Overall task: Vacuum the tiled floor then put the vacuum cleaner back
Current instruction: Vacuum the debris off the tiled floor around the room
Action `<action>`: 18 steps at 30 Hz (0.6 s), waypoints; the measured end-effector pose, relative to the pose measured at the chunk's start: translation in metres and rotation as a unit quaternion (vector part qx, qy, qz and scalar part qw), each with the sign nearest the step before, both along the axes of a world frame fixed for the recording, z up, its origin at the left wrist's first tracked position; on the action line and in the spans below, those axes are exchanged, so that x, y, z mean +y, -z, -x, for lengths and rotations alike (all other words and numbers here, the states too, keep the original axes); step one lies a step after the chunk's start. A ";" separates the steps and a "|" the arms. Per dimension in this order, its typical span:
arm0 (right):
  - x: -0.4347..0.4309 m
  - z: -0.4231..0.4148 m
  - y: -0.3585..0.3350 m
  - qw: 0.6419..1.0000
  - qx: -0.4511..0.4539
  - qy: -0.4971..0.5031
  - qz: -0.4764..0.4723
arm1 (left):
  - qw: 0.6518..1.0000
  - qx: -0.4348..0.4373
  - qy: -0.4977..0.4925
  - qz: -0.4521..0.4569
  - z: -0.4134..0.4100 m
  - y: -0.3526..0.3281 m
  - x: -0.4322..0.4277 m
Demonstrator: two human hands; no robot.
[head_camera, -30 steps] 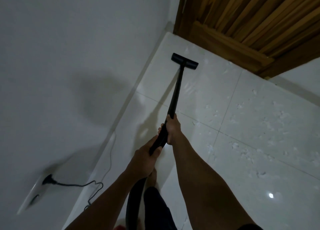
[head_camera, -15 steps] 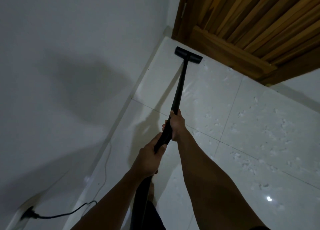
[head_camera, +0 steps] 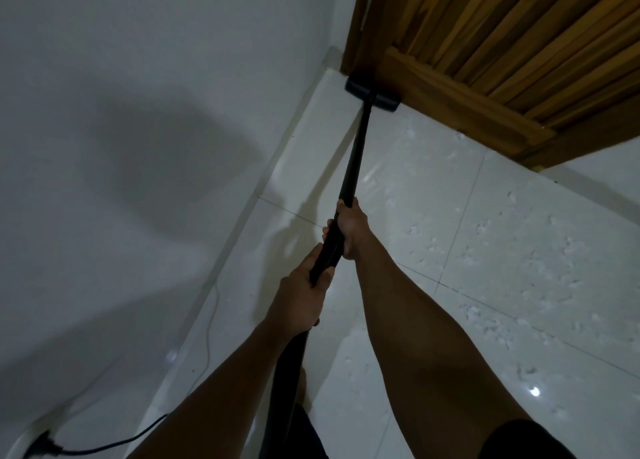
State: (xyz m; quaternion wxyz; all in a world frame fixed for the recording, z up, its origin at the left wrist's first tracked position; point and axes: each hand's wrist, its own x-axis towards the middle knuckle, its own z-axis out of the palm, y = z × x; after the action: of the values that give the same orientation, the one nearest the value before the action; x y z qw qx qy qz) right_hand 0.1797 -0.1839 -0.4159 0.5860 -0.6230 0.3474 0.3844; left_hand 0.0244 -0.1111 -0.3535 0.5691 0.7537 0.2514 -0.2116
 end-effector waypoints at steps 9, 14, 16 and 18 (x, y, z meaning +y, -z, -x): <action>0.034 -0.002 -0.007 0.999 -0.010 -0.037 -0.022 | 0.999 -0.031 -0.018 -0.026 0.004 -0.001 0.022; 0.039 -0.011 -0.012 0.999 -0.003 -0.013 -0.037 | 0.999 -0.046 -0.009 -0.023 -0.003 -0.002 0.033; 0.037 -0.006 -0.014 0.999 -0.003 -0.004 -0.040 | 0.998 -0.049 0.001 -0.024 0.001 -0.004 0.033; 0.035 0.005 -0.015 0.999 -0.007 0.004 -0.044 | 0.998 -0.048 0.002 -0.030 0.009 -0.007 0.031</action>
State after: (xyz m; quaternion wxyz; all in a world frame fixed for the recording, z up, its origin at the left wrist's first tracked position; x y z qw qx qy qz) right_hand 0.1748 -0.1489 -0.4007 0.6167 -0.5979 0.3288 0.3925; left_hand 0.0152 -0.0804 -0.3469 0.5572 0.7803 0.2287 -0.1683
